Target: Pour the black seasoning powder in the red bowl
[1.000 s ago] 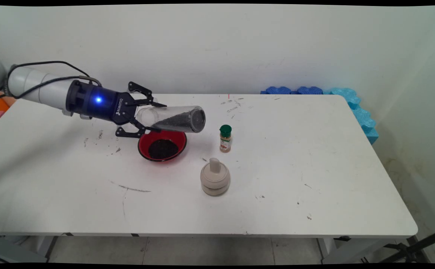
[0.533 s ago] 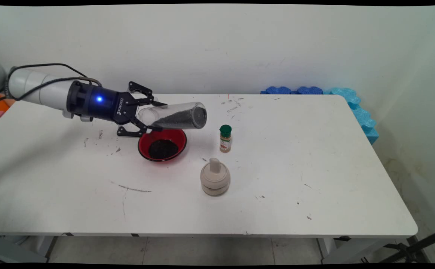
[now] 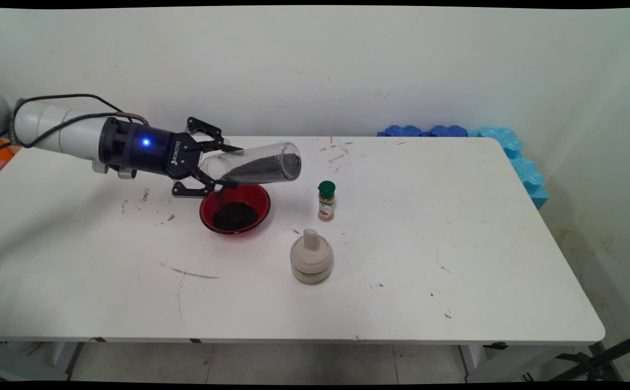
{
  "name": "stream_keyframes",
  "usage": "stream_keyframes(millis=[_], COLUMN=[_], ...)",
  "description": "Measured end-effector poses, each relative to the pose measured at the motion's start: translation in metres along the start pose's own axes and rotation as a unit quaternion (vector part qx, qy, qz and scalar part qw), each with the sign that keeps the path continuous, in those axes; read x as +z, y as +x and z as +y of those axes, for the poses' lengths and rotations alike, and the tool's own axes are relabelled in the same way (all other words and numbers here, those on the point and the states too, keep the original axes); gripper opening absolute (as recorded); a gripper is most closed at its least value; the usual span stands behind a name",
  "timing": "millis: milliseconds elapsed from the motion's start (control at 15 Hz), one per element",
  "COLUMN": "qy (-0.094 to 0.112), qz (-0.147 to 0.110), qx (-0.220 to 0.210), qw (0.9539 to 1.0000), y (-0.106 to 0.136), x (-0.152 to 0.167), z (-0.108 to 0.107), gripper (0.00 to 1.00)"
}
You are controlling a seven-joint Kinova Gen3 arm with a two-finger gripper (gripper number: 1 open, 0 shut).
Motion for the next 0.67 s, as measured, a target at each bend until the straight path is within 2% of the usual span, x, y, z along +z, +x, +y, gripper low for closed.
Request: stream_keyframes(millis=[667], qy=[-0.007], qz=[-0.002], qx=[-0.012], qw=[0.9999], y=[0.0014], x=[0.0033], z=[-0.0008], gripper=[0.0])
